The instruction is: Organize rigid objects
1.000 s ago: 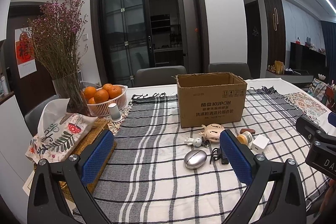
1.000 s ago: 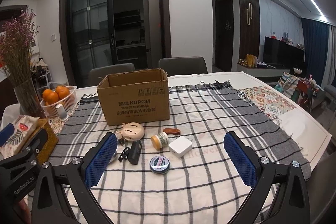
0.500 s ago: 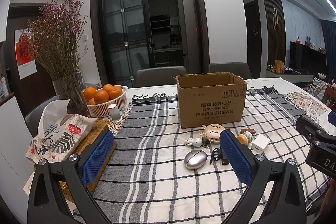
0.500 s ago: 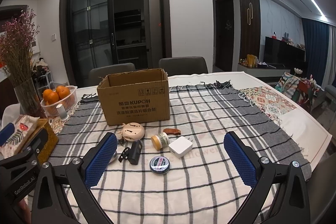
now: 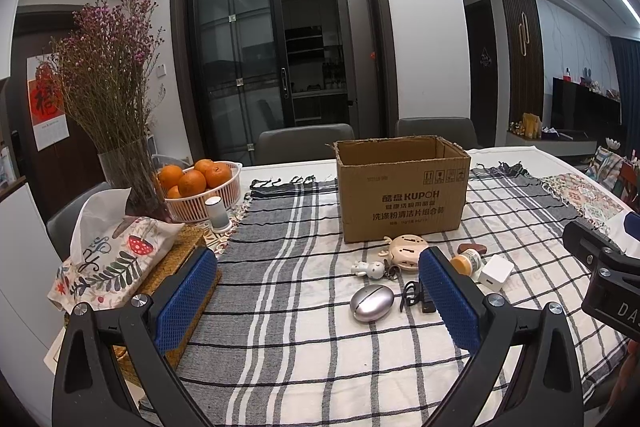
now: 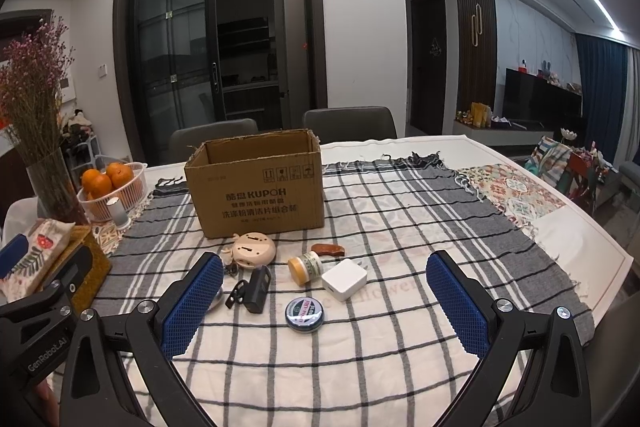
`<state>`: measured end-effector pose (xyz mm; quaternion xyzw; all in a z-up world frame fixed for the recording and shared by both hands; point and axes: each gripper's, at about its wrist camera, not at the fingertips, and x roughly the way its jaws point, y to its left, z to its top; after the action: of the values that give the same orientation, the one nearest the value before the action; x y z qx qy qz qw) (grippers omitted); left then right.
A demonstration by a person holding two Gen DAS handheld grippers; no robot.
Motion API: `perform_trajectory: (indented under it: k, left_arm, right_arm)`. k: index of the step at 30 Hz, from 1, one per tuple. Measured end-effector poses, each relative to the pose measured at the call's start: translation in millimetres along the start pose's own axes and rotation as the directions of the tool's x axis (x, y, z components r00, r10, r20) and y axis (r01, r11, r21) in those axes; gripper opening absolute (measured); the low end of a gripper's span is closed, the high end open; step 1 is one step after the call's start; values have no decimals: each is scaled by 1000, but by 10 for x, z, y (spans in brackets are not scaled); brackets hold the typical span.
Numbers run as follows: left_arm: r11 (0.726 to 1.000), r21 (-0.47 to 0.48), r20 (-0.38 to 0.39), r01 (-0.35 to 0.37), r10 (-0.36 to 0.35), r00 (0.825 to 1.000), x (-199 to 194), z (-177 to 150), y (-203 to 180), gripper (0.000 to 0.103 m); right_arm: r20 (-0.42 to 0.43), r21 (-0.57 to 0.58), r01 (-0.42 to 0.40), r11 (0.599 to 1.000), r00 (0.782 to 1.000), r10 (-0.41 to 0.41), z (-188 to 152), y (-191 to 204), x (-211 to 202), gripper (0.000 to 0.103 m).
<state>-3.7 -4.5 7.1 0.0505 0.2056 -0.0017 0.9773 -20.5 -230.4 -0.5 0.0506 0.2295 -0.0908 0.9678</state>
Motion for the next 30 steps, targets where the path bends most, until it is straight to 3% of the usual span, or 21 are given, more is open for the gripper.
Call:
perform_trajectory:
  k: [16,30]
  left_arm:
    - [1000,3,-24,10,-10,1000,77,-37,-8,103]
    - [992,79,-165,100,-86,983,559,-225,-125,103]
  right_arm:
    - [-16,-4,-2,1000,1000,2,-22,9,60,103]
    - [-134,-10,-18,1000,991,16,-209,51,491,103]
